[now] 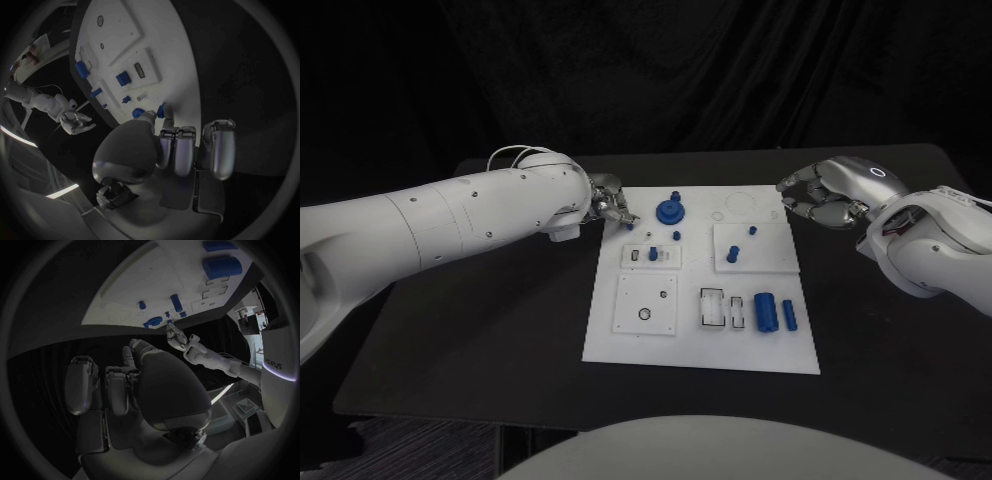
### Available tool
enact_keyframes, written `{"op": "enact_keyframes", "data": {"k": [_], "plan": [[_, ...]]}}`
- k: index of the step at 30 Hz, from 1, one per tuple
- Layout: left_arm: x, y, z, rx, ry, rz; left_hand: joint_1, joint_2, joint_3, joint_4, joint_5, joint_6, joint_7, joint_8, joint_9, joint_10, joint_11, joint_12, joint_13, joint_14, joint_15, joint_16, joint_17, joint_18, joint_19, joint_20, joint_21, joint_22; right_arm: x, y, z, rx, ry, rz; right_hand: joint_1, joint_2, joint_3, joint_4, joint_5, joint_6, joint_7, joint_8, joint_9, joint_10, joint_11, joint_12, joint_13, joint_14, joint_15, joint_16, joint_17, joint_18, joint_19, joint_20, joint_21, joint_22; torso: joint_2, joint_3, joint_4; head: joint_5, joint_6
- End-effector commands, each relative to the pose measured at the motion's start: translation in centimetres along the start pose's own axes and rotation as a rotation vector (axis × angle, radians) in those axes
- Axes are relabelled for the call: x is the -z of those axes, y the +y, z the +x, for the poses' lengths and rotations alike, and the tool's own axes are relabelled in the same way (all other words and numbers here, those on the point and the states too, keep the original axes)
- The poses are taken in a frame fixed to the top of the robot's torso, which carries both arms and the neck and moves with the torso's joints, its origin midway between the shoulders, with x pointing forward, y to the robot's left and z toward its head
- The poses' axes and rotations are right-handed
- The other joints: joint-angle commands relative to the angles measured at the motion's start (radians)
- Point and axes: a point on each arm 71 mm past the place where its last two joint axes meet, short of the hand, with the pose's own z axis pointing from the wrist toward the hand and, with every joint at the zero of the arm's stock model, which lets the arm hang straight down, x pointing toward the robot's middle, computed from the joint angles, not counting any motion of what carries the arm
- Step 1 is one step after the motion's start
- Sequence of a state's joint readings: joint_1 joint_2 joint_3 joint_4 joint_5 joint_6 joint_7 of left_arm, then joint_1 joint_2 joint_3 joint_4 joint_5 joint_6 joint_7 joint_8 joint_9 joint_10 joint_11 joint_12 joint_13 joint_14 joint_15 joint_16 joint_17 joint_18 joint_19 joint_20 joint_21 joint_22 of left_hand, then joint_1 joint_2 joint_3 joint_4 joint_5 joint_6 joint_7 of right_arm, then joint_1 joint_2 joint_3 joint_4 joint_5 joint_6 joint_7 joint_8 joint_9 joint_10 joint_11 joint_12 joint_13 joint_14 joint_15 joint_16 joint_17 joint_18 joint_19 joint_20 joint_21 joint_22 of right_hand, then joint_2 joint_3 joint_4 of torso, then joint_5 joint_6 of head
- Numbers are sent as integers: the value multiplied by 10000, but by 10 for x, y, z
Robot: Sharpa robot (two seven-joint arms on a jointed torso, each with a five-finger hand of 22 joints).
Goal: Assemble the parts on the task board
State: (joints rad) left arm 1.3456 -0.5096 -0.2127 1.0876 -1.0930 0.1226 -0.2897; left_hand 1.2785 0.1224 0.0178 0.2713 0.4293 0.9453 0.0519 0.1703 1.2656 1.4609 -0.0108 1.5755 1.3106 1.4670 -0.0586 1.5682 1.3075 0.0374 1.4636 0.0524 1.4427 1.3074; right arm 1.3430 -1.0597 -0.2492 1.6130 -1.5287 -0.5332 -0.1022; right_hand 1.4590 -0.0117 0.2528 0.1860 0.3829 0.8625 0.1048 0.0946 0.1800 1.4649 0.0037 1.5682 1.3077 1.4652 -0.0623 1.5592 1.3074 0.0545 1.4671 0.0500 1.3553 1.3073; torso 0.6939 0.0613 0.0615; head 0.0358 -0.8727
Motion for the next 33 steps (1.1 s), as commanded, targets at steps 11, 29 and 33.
{"op": "enact_keyframes", "data": {"k": [11,29,33], "plan": [[1,1,2,132,-56,199,354,-767,1762,-189,412,139,-30,-119,205,1099,-61,-47,2602,1038,-22,26,2633,31,-13,3,-115,2034,-1,-1,2,39,134,166,-8,23,97,0,111,66,-18,-42,-17,1059,32,25,2631,1015,52,-33,2508,-45,164,24,-21,1977,-4,5,-1,-9,1],[23,13,9,2176,-312,892,19,-1490,3311,-582,362,283,-66,12,554,1099,-104,-47,2602,1038,-55,26,2633,50,-52,-28,-225,2056,0,-3,2,54,182,284,-21,14,113,-4,138,69,-14,-46,-21,1059,34,25,2631,1011,52,-45,2498,-40,155,24,-42,1970,-11,-4,-3,-53,1],[32,19,12,2651,-415,1007,-67,-1544,3407,-593,273,336,-73,63,601,1099,-107,-47,2602,1038,-54,26,2633,57,-75,-28,-260,2049,2,-5,3,57,211,342,-21,14,113,-4,138,69,-14,-46,-21,1059,34,25,2631,1011,52,-45,2498,-40,155,24,-42,1970,-12,-6,-3,-15,1]]}}
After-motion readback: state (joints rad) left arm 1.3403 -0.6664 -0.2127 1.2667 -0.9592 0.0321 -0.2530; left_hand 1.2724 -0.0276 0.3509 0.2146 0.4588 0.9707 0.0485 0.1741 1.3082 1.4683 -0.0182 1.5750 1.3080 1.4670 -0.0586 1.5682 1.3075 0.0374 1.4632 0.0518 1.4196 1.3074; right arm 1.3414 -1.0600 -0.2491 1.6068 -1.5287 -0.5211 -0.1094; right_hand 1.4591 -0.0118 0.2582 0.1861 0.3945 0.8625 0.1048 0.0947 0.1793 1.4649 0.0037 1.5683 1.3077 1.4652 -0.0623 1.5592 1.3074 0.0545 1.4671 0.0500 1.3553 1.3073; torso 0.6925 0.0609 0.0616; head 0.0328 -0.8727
